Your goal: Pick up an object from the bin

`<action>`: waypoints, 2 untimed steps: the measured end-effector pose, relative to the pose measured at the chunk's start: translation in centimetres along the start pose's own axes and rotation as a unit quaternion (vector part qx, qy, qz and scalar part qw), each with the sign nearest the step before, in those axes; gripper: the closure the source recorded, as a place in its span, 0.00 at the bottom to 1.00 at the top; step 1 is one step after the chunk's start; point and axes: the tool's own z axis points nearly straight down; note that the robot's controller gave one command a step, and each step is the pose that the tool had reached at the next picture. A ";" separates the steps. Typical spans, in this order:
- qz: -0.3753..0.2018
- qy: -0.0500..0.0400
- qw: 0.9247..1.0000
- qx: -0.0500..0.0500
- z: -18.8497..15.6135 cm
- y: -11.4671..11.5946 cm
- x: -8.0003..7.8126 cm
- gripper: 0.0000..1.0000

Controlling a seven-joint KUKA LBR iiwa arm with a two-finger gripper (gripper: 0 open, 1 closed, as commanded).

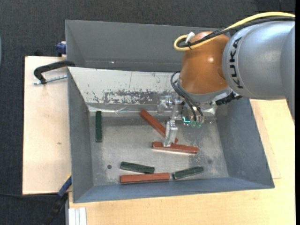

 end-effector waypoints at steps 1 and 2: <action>0.000 -0.004 1.000 0.000 -0.5 0.0 -0.2 0.00; 0.022 -0.008 1.000 -0.001 3.3 -1.8 0.8 0.00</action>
Offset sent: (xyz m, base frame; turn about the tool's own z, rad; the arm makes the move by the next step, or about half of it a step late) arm -0.0223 -0.0365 -0.0695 0.0839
